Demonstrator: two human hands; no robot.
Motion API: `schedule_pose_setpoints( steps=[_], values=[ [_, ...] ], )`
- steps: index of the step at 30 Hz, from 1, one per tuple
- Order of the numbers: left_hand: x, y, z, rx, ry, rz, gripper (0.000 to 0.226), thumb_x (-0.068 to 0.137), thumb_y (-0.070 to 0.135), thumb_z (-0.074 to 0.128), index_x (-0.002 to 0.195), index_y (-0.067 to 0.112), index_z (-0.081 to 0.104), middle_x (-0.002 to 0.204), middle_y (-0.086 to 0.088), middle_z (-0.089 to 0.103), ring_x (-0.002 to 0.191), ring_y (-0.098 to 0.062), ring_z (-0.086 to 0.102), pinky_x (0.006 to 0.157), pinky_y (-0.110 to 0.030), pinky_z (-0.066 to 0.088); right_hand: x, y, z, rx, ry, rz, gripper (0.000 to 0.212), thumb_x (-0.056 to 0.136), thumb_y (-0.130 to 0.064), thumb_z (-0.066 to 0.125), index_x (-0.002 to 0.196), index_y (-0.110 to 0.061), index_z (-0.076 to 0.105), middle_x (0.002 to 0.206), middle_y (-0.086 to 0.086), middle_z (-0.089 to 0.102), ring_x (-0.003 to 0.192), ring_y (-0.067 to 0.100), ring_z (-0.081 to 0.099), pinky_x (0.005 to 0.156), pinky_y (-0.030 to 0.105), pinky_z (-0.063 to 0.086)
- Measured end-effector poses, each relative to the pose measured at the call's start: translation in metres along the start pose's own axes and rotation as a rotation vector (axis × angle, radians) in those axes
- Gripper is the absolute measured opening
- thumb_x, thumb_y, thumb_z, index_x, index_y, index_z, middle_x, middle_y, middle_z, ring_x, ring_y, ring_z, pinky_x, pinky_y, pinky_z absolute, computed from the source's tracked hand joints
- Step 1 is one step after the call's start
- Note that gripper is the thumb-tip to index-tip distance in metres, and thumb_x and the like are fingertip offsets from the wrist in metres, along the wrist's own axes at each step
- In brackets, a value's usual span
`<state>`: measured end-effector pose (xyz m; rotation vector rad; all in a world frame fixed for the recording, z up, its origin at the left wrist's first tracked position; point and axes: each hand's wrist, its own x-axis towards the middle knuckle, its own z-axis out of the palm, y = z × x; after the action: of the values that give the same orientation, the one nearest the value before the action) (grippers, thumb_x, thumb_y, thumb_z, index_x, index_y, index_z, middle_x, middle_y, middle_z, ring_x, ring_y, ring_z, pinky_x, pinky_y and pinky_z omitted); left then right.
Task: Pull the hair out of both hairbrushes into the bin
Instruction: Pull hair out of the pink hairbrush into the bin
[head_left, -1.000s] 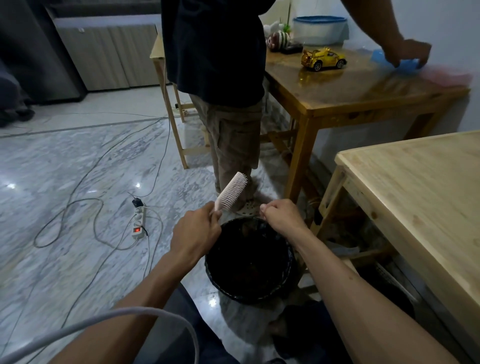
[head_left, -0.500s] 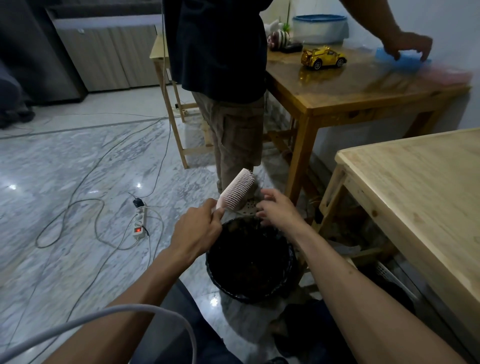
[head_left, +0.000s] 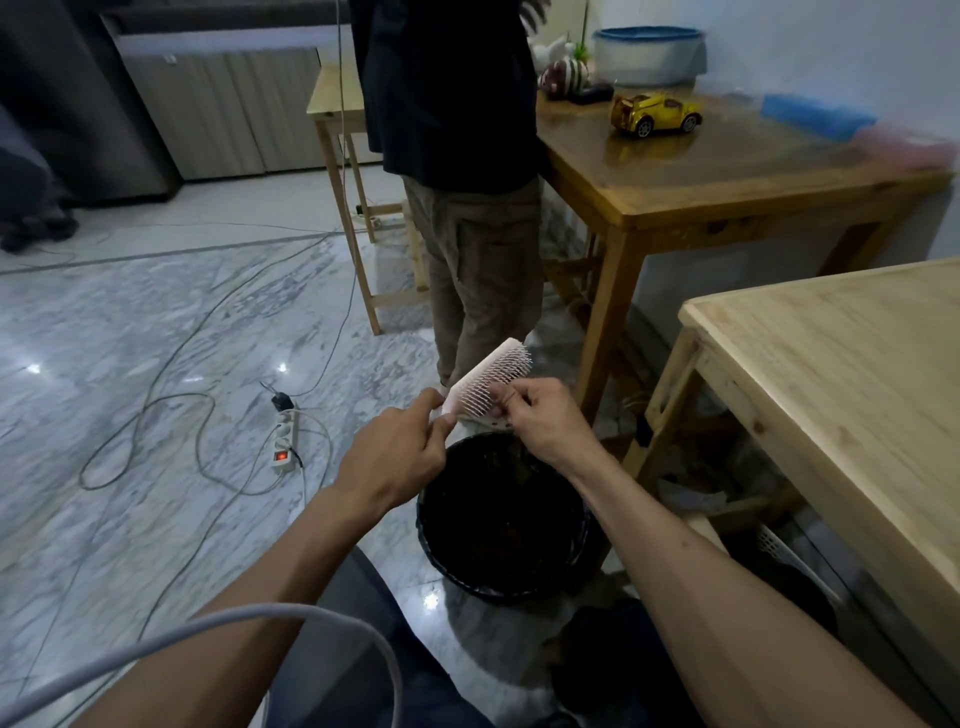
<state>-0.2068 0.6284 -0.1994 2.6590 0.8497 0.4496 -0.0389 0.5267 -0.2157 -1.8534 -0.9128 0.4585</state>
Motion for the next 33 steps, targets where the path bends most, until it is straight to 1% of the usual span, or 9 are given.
schedule_pose_setpoints(
  steps=[9, 13, 17, 20, 23, 25, 28, 30, 33],
  values=[
    [-0.004, -0.026, 0.003, 0.339, 0.097, -0.076, 0.024, 0.102, 0.032, 0.042, 0.109, 0.011, 0.051, 0.077, -0.013, 0.065, 0.054, -0.034, 0.056, 0.048, -0.036, 0.037, 0.004, 0.005, -0.019, 0.049, 0.045, 0.106, 0.041, 0.105, -0.033, 0.059, 0.067, -0.022, 0.068, 0.051, -0.012, 0.055, 0.046, -0.001, 0.047, 0.050, 0.017, 0.036],
    [-0.005, -0.030, 0.008, 0.326, 0.124, -0.112, 0.025, 0.102, 0.032, 0.044, 0.110, 0.010, 0.054, 0.078, -0.011, 0.064, 0.053, -0.032, 0.054, 0.047, -0.035, 0.038, 0.003, 0.008, -0.021, 0.112, -0.197, 0.258, 0.023, 0.103, -0.003, 0.055, 0.113, -0.012, 0.073, 0.104, 0.004, 0.070, 0.077, 0.011, 0.067, 0.063, 0.021, 0.057],
    [-0.004, -0.025, 0.011, 0.233, 0.143, -0.138, 0.028, 0.102, 0.034, 0.045, 0.110, 0.010, 0.057, 0.085, -0.011, 0.064, 0.063, -0.034, 0.060, 0.054, -0.042, 0.048, 0.001, 0.001, -0.022, -0.248, -0.392, 0.308, 0.078, 0.092, 0.015, 0.054, 0.154, -0.032, 0.047, 0.146, 0.000, 0.044, 0.106, 0.028, 0.071, 0.059, 0.028, 0.064],
    [-0.003, -0.023, 0.011, 0.188, 0.167, -0.142, 0.029, 0.102, 0.035, 0.043, 0.111, 0.011, 0.057, 0.089, -0.011, 0.068, 0.069, -0.034, 0.062, 0.057, -0.040, 0.045, 0.004, 0.003, -0.022, -0.276, -0.253, 0.308, 0.063, 0.095, 0.008, 0.061, 0.148, -0.026, 0.055, 0.137, 0.003, 0.056, 0.090, 0.023, 0.076, 0.061, 0.033, 0.066],
    [-0.001, -0.020, 0.009, 0.132, 0.167, -0.148, 0.031, 0.103, 0.037, 0.040, 0.113, 0.012, 0.056, 0.091, -0.012, 0.070, 0.073, -0.034, 0.063, 0.060, -0.042, 0.047, 0.007, 0.005, -0.025, -0.343, -0.147, 0.248, 0.019, 0.097, -0.027, 0.071, 0.114, -0.021, 0.077, 0.091, -0.002, 0.079, 0.077, 0.013, 0.076, 0.080, 0.043, 0.064],
    [-0.002, -0.018, 0.009, 0.068, 0.143, -0.150, 0.031, 0.104, 0.036, 0.040, 0.115, 0.011, 0.057, 0.089, -0.012, 0.070, 0.074, -0.034, 0.062, 0.059, -0.041, 0.042, 0.006, 0.000, -0.027, -0.365, -0.148, 0.236, 0.031, 0.100, -0.048, 0.062, 0.103, -0.023, 0.079, 0.085, -0.003, 0.078, 0.084, 0.012, 0.070, 0.086, 0.037, 0.057],
    [-0.002, -0.011, 0.010, -0.046, 0.091, -0.113, 0.031, 0.104, 0.034, 0.043, 0.116, 0.011, 0.058, 0.078, -0.009, 0.065, 0.070, -0.033, 0.058, 0.059, -0.040, 0.036, 0.007, -0.005, -0.023, -0.002, -0.218, 0.318, 0.045, 0.099, -0.054, 0.060, 0.124, -0.018, 0.071, 0.110, 0.001, 0.074, 0.103, 0.017, 0.071, 0.094, 0.035, 0.056],
    [-0.003, -0.005, 0.011, -0.108, 0.061, -0.087, 0.029, 0.104, 0.033, 0.045, 0.115, 0.010, 0.060, 0.074, -0.007, 0.062, 0.066, -0.031, 0.055, 0.057, -0.038, 0.033, 0.009, -0.007, -0.016, 0.251, -0.251, 0.367, 0.042, 0.096, -0.049, 0.067, 0.115, -0.011, 0.069, 0.110, 0.008, 0.077, 0.095, 0.019, 0.077, 0.086, 0.035, 0.063],
    [-0.007, 0.002, 0.015, -0.139, 0.084, -0.057, 0.029, 0.103, 0.031, 0.047, 0.107, 0.007, 0.062, 0.073, -0.013, 0.066, 0.064, -0.033, 0.058, 0.055, -0.038, 0.035, 0.013, -0.010, -0.006, 0.436, -0.171, 0.373, 0.025, 0.098, -0.026, 0.071, 0.086, -0.005, 0.072, 0.081, 0.012, 0.075, 0.060, 0.012, 0.071, 0.057, 0.022, 0.058]
  ],
)
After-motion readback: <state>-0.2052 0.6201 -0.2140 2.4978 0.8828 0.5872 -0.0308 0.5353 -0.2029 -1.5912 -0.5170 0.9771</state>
